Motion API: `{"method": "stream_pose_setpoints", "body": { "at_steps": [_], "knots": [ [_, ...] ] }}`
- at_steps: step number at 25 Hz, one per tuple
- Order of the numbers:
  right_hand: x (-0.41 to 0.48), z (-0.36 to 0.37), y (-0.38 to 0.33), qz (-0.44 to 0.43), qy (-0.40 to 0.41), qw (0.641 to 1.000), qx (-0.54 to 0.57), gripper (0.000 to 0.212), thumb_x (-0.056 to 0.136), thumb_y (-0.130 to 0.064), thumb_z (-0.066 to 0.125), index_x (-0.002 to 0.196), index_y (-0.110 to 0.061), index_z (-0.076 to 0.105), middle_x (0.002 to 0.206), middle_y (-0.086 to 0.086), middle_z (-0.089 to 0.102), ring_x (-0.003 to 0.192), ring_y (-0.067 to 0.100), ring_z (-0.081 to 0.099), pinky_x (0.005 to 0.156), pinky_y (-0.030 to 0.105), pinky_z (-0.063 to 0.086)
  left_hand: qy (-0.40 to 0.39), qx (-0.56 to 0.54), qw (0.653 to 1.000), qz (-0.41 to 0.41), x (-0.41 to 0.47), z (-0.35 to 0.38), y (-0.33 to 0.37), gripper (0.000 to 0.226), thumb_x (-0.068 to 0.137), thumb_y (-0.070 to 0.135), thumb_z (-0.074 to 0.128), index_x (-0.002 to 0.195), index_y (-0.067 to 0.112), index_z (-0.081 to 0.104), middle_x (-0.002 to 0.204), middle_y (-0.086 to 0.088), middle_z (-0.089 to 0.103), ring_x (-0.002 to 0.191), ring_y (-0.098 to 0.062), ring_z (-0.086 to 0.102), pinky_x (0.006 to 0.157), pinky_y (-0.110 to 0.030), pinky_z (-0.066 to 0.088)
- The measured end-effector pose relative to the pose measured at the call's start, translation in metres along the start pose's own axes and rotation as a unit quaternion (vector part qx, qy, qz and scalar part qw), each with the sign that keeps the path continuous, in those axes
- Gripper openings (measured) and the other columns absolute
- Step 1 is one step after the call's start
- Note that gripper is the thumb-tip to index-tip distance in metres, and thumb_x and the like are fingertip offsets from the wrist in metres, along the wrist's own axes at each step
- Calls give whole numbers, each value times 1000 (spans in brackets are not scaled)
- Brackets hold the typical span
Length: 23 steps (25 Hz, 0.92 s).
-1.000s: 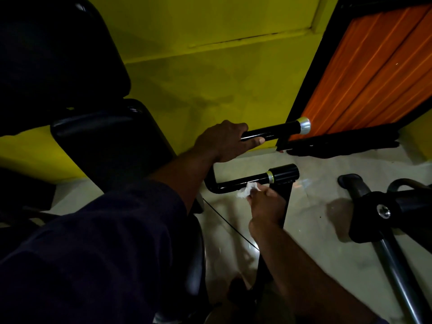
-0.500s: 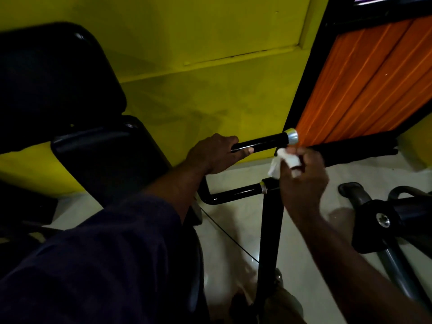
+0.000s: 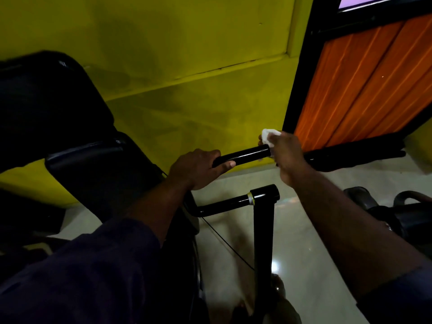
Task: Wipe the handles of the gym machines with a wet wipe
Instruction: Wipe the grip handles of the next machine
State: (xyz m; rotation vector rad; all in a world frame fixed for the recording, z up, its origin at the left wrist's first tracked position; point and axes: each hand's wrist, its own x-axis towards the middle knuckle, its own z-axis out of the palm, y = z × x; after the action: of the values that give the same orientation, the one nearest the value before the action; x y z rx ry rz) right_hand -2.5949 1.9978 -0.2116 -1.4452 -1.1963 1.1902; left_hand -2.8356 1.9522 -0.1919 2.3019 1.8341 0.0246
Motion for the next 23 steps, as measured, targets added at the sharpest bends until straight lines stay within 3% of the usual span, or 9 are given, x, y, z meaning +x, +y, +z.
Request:
{"method": "stream_pose_setpoints", "body": {
  "at_steps": [2, 4, 7, 8, 10, 12, 16, 18, 23],
  "knots": [
    [-8, 0, 0, 122, 46, 986, 103, 20, 102, -18, 53, 113, -15, 69, 98, 8, 70, 85, 19, 64, 74, 31, 53, 7, 24, 1000, 4, -2, 1, 1, 60, 93, 84, 24, 90, 29, 47, 75, -3, 57, 70, -25, 58, 59, -33, 45],
    [-34, 3, 12, -13, 113, 992, -49, 24, 104, -15, 51, 121, -10, 68, 109, 6, 68, 99, 16, 63, 93, 24, 50, 14, 34, 999, 6, -2, 0, 3, 57, 94, 83, 24, 90, 30, 45, 73, -2, 56, 68, -24, 57, 58, -32, 44],
    [-39, 4, 30, -177, 86, 972, -129, 28, 103, -10, 53, 129, -7, 65, 119, 1, 64, 106, 8, 56, 95, 8, 41, 9, 36, 999, -4, 0, 0, 4, 60, 93, 83, 23, 92, 29, 49, 71, 1, 56, 65, -21, 57, 57, -32, 45],
    [-28, 5, 30, -144, 60, 983, -96, 27, 105, -17, 52, 127, -9, 65, 116, 2, 67, 100, 11, 59, 90, 18, 48, 12, 39, 999, -5, 0, -1, 4, 62, 92, 84, 21, 93, 29, 50, 71, 1, 56, 65, -20, 57, 57, -32, 44],
    [-5, 0, 18, 102, 9, 985, 140, 28, 108, -26, 49, 121, -8, 66, 115, 7, 71, 83, 18, 62, 67, 31, 51, 6, 46, 999, -6, 0, -1, 4, 63, 91, 84, 20, 93, 28, 50, 71, 2, 55, 64, -19, 56, 55, -32, 40],
    [-2, -15, 8, 314, -29, 886, 340, 24, 109, -22, 48, 114, -5, 65, 131, 17, 67, 82, 23, 65, 60, 29, 55, -9, 40, 999, -14, 0, -1, 5, 60, 92, 82, 22, 94, 29, 50, 72, 3, 54, 66, -19, 55, 55, -32, 36],
    [-51, -51, 0, 293, -27, 854, 429, 22, 106, -5, 51, 125, 2, 60, 130, 24, 64, 107, 40, 71, 80, 34, 64, 98, 56, 993, 29, -8, 5, 17, 50, 98, 65, 40, 118, 22, 56, 110, -7, 59, 101, -34, 57, 79, -43, 47],
    [-88, -75, -7, 268, -27, 868, 418, 23, 105, 0, 50, 126, 4, 57, 123, 26, 68, 99, 36, 75, 88, 36, 61, 171, 17, 985, 29, -15, 7, 44, 56, 88, 47, 64, 131, 14, 54, 129, -16, 54, 112, -41, 54, 90, -49, 45],
    [-194, -157, -23, 224, 53, 911, 342, 19, 99, 5, 56, 117, 6, 63, 123, 27, 69, 107, 35, 73, 92, 38, 61, 176, -162, 963, 123, -32, 8, 160, 51, 75, 42, 68, 118, 15, 61, 123, -12, 56, 115, -37, 54, 98, -46, 44]
  ]
}}
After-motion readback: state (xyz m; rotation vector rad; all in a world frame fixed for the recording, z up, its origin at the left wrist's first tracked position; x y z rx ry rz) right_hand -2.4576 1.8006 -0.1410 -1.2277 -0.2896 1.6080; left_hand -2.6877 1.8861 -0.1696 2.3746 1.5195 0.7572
